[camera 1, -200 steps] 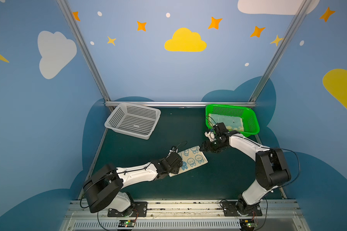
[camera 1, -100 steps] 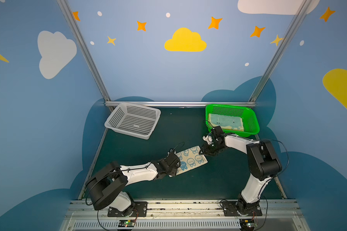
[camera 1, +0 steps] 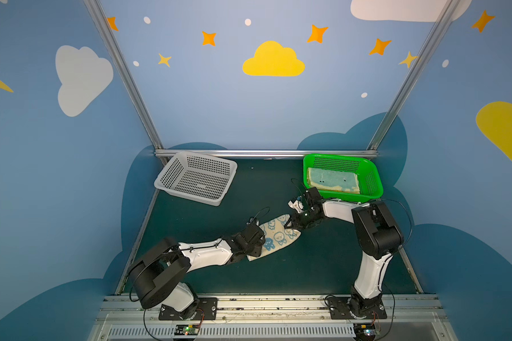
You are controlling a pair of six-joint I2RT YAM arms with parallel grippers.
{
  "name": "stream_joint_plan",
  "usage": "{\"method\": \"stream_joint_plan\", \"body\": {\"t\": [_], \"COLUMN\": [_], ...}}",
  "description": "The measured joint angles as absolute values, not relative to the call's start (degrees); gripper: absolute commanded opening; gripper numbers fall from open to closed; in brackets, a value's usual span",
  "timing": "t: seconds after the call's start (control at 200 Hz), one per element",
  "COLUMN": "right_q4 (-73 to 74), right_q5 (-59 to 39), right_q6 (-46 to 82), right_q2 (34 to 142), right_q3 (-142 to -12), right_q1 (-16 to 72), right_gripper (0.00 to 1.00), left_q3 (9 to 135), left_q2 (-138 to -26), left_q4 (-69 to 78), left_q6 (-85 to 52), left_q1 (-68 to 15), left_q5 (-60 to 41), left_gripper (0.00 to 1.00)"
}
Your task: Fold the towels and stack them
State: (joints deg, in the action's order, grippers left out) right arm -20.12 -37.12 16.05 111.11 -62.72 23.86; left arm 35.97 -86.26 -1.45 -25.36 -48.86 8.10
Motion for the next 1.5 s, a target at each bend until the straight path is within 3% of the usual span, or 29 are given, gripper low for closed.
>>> {"method": "stream_joint_plan", "body": {"t": [0.155, 0.355, 0.716, 1.187, 1.497], "right_q4": [-21.23, -26.59, -37.43, -48.80, -46.06], "right_q5": [-37.43, -33.63, -28.21, -24.40, -24.91], "right_q6": [15.46, 12.93, 6.09, 0.93, 0.84], "right_q2": [112.36, 112.71, 116.29, 128.01, 130.06], "right_q3": [-65.78, -71.68, -94.37, -121.97, -127.59], "right_q1": [25.63, 26.52, 24.47, 13.72, 7.40], "right_gripper": [0.00, 0.00, 0.00, 0.00, 0.00], "left_q3": [35.97, 35.97, 36.10, 37.04, 38.04], "left_q2": [-86.48, -86.15, -82.56, -79.81, -79.81], "left_q4": [-0.43, 0.71, -0.23, -2.37, -3.79], "left_q6": [-25.32, -24.21, -22.57, -21.67, -21.69], "left_q1": [-48.03, -46.94, -46.13, -45.65, -45.47], "left_q5": [7.42, 6.68, 6.83, 9.37, 9.80], "left_gripper": [0.68, 1.00, 1.00, 1.00, 1.00]}}
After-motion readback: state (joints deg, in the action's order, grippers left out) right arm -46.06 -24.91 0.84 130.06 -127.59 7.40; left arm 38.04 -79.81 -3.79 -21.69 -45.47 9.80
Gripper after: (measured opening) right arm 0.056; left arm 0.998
